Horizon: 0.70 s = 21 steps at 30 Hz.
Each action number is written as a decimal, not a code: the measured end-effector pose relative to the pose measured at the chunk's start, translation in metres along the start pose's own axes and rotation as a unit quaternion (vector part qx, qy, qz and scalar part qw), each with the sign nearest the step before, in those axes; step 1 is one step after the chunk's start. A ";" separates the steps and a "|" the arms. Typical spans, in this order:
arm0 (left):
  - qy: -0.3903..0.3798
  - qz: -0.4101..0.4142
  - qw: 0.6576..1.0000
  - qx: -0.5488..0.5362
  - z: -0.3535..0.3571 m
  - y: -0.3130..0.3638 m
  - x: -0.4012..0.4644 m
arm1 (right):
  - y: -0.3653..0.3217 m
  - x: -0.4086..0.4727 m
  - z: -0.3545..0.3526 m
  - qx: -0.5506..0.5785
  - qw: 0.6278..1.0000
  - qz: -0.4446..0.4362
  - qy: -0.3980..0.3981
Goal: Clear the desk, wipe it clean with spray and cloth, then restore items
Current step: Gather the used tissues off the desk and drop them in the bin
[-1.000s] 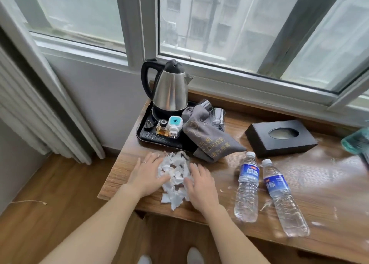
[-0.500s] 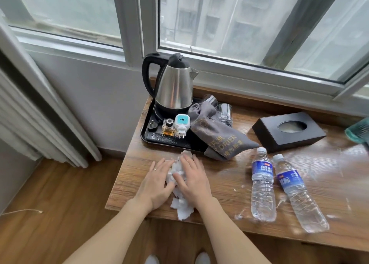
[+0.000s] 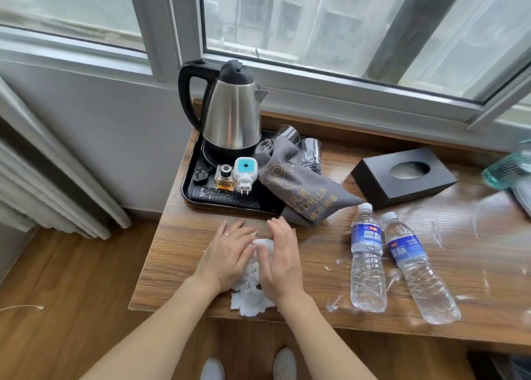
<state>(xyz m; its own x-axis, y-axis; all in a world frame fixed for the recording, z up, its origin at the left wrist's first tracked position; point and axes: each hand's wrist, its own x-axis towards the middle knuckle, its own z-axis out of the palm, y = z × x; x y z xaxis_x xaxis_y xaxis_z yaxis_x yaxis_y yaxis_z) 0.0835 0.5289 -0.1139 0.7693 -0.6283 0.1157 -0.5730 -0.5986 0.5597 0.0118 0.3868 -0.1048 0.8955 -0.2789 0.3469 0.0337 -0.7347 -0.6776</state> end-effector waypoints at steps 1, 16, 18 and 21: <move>0.003 0.000 1.000 0.005 0.000 0.000 0.001 | -0.002 -0.010 -0.005 -0.024 1.000 -0.013 -0.003; 0.040 -0.058 0.987 -0.142 -0.006 0.003 -0.001 | 0.013 -0.007 0.018 -0.219 0.969 -0.033 -0.111; 0.043 -0.060 0.985 -0.154 -0.007 0.005 -0.004 | 0.013 -0.001 0.021 -0.189 0.978 -0.023 -0.091; 0.044 -0.057 0.983 -0.166 -0.007 0.012 -0.008 | 0.009 -0.008 0.022 -0.127 0.987 -0.059 -0.080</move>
<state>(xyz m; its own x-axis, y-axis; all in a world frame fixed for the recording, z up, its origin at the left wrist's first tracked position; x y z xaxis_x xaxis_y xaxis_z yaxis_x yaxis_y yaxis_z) 0.0725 0.5302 -0.1017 0.8529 -0.5124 0.0998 -0.3693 -0.4572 0.8091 0.0148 0.3963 -0.1281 0.9513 -0.0955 0.2931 0.0483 -0.8929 -0.4477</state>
